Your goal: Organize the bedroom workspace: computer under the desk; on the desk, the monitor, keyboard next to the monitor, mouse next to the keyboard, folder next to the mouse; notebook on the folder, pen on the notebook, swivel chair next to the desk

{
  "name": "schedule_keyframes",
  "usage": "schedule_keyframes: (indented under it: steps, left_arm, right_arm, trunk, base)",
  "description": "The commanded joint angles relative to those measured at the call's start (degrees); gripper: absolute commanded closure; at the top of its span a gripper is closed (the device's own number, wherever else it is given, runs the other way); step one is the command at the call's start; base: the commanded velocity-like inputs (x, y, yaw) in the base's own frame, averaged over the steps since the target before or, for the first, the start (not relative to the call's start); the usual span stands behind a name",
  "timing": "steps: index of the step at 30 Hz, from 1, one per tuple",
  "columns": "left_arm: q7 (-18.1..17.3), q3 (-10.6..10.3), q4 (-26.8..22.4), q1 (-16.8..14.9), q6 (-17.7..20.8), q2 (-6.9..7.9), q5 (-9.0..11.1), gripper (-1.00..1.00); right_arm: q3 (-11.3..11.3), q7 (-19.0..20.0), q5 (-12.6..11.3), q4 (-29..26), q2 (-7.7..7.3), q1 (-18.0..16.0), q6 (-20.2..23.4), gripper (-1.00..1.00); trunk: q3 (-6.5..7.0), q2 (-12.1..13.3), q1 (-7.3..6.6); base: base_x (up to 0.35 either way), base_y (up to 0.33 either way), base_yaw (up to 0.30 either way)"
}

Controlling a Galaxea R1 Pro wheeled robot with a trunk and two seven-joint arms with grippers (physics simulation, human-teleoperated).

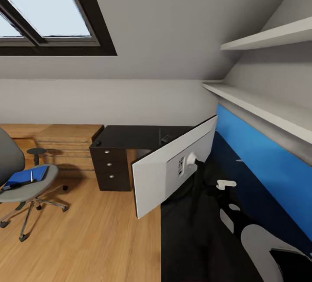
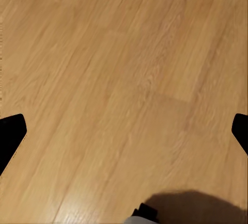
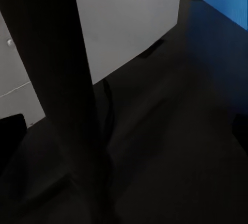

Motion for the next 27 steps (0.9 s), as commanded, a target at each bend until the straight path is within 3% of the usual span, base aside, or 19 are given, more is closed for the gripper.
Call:
schedule_keyframes:
  steps: [1,9,27]
  left_arm:
    - [0.4,-0.5,0.0,-0.1,-0.3,0.31,0.4,-1.00]
    - [0.4,-0.2,0.0,-0.1,-0.8,1.46,2.3,-1.00]
    - [0.5,0.8,-0.4,0.0,-0.9,1.88,4.1,-1.00]
  right_arm:
    - [-0.2,0.3,0.0,0.4,0.02,-0.1,-0.7,-1.00]
    - [-0.2,0.3,2.2,2.7,0.02,-0.1,-4.9,-1.00]
    - [-0.2,0.4,4.9,3.3,-0.06,-0.1,-5.8,-1.00]
  trunk:
    - [-0.13,-0.1,0.06]
    - [-0.13,-0.1,0.06]
    - [-0.13,-0.1,0.06]
  base:
    - [0.231,0.000,0.000]
    - [0.085,0.000,0.000]
    - [0.006,0.000,0.000]
